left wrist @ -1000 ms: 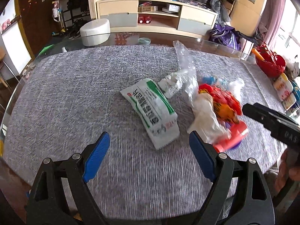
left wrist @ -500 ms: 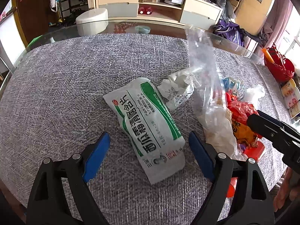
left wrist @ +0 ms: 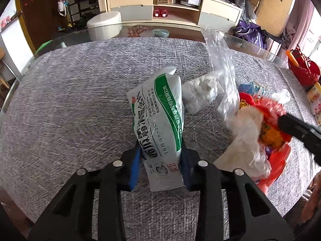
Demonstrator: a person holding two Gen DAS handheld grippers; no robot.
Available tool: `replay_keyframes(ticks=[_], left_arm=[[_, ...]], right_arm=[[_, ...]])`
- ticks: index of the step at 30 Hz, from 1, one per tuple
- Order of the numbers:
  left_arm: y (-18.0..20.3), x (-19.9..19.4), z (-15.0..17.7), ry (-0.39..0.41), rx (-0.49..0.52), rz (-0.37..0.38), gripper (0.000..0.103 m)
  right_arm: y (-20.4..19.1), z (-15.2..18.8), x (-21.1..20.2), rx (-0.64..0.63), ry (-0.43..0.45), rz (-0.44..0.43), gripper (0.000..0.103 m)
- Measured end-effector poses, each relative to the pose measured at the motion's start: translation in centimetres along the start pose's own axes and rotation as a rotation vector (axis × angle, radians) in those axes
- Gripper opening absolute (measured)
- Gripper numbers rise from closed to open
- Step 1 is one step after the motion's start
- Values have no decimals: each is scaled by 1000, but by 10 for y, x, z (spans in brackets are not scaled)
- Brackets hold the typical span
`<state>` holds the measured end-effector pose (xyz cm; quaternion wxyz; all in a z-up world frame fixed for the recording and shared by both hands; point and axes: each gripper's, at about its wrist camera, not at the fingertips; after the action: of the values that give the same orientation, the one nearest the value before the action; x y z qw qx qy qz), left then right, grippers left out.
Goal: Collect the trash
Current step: 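Grasp the red snack wrapper with the right tool while the left tool holds the packet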
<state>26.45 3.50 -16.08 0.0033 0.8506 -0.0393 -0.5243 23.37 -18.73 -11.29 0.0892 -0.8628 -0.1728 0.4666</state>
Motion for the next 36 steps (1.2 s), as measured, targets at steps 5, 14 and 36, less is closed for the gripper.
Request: replay_keyframes(ticks=[5, 14, 36], left_arm=[[-1, -18, 3, 26, -2, -15, 25], [-4, -76, 17, 107, 0, -18, 24], [47, -187, 136, 212, 133, 94, 24]], right_arm=[[-1, -4, -23, -1, 48, 12, 26], [-7, -3, -74, -1, 132, 31, 26], [-20, 103, -166, -20, 183, 116, 26]])
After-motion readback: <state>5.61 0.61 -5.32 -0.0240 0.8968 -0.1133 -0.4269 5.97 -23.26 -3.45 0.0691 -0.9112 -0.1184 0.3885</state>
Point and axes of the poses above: each gripper's, at about its wrist camera, not at the fingertips, and x roughly the way its jaws point, y to its right, z to its underside, and after that the axes turned 4 degrees about -y, right-handed
